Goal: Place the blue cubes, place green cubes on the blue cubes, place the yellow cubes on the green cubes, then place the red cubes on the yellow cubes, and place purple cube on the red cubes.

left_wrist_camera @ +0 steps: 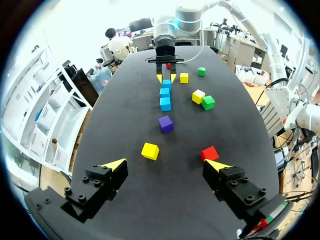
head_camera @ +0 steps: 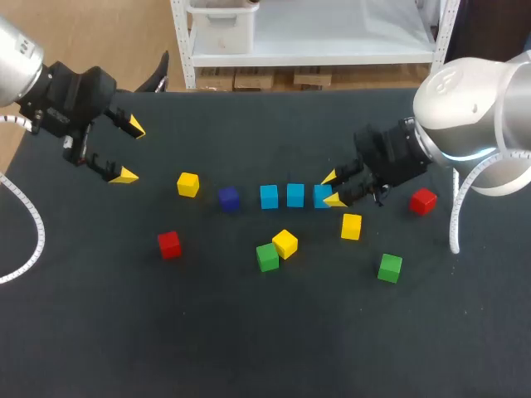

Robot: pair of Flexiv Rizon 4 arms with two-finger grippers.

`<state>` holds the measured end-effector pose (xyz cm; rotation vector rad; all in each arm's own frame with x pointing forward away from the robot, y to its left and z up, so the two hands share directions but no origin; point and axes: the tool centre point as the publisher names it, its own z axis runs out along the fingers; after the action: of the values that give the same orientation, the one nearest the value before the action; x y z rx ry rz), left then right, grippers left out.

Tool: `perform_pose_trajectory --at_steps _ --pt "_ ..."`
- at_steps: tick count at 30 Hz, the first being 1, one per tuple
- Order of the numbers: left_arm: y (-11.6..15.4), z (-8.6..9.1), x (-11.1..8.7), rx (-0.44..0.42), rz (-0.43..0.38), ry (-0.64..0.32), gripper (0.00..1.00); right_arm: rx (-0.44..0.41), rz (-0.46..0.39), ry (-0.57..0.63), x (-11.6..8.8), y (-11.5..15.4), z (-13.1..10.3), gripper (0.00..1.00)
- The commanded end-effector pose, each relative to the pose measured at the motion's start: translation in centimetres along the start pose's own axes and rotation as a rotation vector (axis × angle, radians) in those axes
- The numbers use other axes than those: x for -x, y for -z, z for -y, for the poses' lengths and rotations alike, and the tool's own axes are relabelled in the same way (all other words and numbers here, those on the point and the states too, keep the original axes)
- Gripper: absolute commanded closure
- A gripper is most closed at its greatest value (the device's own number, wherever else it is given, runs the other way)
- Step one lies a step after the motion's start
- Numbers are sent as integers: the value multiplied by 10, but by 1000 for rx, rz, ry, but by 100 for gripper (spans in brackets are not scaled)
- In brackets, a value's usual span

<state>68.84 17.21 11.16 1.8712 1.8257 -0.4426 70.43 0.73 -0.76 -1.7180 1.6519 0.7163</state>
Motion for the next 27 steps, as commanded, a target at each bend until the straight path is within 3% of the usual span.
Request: perform_pose_trajectory --at_steps 1,27 --pt "0 1 -1 3 3 -3 0 1 0 -1 0 -1 2 100" --pt "0 1 -1 3 3 -3 0 8 -15 -12 -2 -4 6 100"
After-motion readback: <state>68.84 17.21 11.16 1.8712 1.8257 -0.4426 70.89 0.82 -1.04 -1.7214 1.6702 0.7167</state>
